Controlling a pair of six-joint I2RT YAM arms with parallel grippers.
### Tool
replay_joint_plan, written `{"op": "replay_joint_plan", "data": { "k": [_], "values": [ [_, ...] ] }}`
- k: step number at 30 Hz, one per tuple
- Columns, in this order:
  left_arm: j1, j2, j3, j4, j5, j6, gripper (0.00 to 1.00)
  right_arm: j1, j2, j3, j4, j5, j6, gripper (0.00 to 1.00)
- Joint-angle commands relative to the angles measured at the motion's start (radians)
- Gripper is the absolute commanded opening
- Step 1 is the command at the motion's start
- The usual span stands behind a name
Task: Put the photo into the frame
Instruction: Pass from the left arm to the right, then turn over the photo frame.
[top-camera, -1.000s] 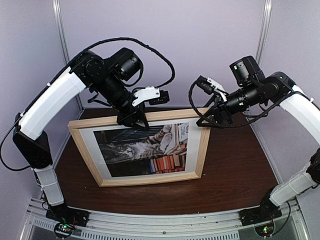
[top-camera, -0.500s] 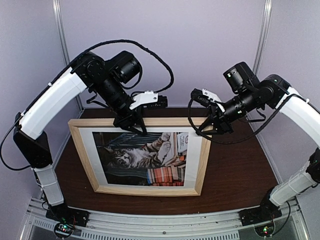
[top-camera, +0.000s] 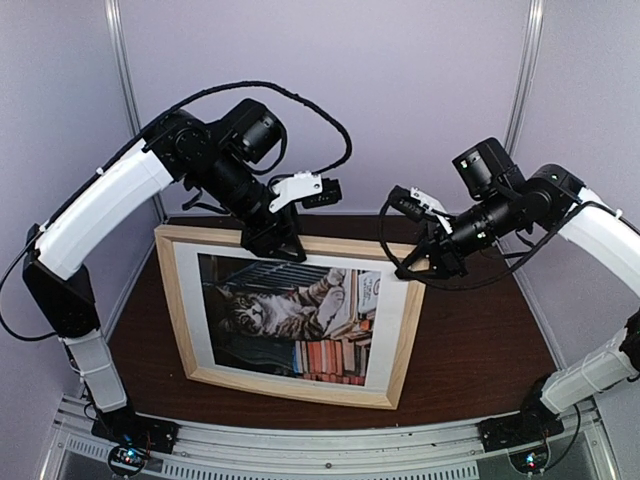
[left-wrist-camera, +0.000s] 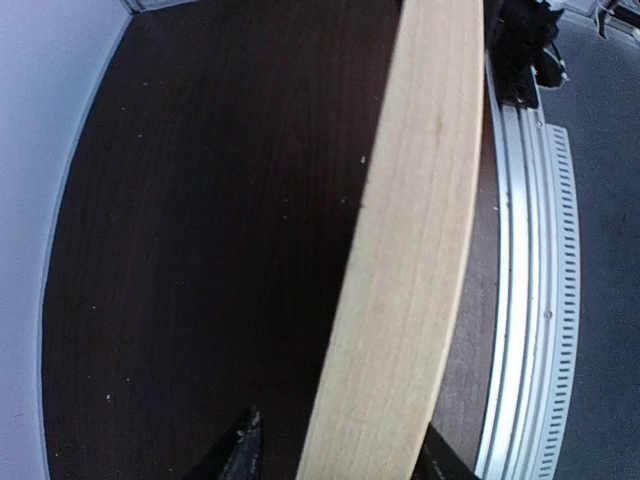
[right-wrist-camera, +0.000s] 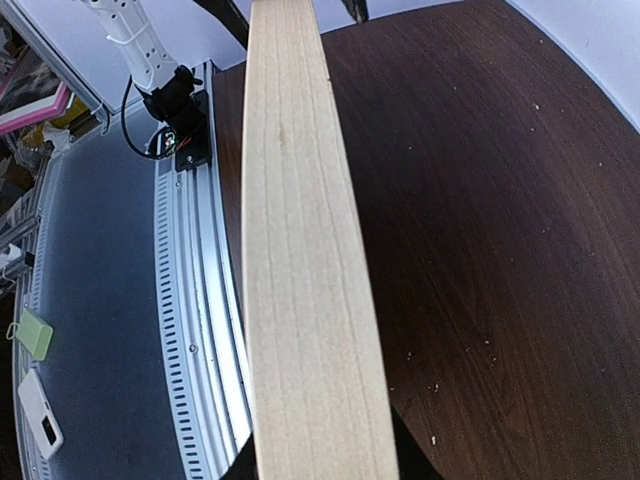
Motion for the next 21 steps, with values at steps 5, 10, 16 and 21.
{"op": "replay_joint_plan", "data": {
  "k": [5,10,16,21],
  "values": [
    [0.032,-0.143,-0.123,0.304,-0.143,-0.102,0.75,-0.026,-0.020,-0.034,0.080,0.112,0.146,0.00],
    [0.037,-0.242,-0.220,0.415,-0.259,-0.144,0.89,-0.082,0.003,-0.029,0.111,0.124,0.245,0.00],
    [0.069,-0.355,-0.343,0.500,-0.383,-0.223,0.92,-0.211,0.021,-0.057,0.185,0.087,0.444,0.00],
    [0.075,-0.400,-0.403,0.511,-0.438,-0.250,0.92,-0.305,0.031,-0.134,0.279,0.119,0.583,0.00]
  ]
}}
